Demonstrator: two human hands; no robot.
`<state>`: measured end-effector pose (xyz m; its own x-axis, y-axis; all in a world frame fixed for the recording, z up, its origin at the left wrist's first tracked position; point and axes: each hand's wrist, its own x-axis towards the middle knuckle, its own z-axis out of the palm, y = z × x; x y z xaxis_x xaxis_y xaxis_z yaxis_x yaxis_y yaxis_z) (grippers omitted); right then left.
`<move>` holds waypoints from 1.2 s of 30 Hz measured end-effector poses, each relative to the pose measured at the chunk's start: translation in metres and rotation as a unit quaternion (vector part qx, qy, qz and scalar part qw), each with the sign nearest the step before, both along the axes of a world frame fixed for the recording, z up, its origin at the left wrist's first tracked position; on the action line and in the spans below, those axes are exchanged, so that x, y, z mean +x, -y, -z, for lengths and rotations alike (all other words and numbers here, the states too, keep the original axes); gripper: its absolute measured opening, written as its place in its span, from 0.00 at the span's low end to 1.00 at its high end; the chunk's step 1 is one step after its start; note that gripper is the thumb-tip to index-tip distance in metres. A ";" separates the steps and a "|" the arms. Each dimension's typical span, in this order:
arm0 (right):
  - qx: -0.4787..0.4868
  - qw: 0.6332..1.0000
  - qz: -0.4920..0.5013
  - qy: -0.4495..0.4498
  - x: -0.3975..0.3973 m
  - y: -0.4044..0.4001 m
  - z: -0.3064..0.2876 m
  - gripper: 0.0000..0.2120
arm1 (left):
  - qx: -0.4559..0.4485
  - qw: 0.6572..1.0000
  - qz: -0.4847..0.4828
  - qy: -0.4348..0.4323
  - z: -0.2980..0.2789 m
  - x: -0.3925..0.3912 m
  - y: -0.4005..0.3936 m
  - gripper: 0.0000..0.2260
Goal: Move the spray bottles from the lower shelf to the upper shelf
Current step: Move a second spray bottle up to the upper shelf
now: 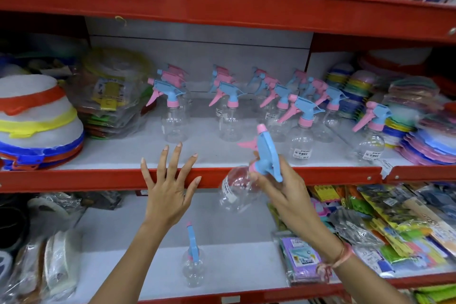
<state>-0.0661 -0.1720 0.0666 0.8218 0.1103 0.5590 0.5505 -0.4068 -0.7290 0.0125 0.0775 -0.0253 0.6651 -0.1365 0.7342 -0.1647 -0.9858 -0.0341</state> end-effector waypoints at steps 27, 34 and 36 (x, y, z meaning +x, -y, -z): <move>-0.046 0.995 0.090 -0.014 0.114 -0.024 -0.023 0.33 | 0.002 1.000 -0.001 0.002 0.000 0.002 0.000 0.24; -0.094 0.980 0.172 -0.015 0.113 -0.035 0.008 0.43 | 0.005 1.000 -0.005 0.010 0.000 0.000 0.000 0.24; -0.094 0.983 0.153 -0.018 0.114 -0.033 0.009 0.42 | 0.004 1.000 -0.004 0.010 -0.001 0.000 0.000 0.24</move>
<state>0.0477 -0.1390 0.0576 0.8512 -0.0466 0.5227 0.3564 -0.6798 -0.6410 0.0124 0.0774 -0.0247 0.6518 -0.1365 0.7460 -0.1554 -0.9868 -0.0448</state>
